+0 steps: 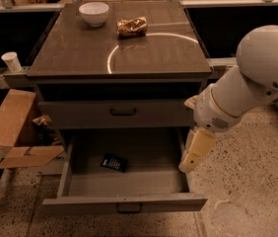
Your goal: Pick rxbar blueberry from middle drawer and place on counter
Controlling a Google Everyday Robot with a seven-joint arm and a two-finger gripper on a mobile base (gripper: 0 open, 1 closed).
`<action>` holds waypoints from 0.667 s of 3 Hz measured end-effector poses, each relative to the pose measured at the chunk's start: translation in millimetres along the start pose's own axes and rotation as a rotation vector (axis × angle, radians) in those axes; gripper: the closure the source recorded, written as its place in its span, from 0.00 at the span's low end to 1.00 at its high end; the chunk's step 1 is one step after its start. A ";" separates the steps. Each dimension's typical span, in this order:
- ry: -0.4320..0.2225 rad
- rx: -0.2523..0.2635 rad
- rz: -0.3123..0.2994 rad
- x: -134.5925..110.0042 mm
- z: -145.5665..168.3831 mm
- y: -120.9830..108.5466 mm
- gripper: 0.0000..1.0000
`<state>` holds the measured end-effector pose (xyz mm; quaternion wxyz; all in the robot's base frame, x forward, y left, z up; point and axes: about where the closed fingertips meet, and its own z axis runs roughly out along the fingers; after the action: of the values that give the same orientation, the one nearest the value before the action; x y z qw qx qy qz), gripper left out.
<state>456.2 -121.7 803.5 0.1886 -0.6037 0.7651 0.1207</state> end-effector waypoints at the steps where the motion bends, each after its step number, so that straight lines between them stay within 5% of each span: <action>1: -0.046 0.003 -0.009 6.1 26.2 0.8 0.00; 2: -0.078 -0.036 -0.019 15.8 107.1 4.6 0.00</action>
Offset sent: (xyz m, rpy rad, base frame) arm 0.0135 0.0460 -0.1622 0.1143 0.0156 0.0482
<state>463.9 -90.3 700.1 0.2086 -0.6090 0.7491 0.1562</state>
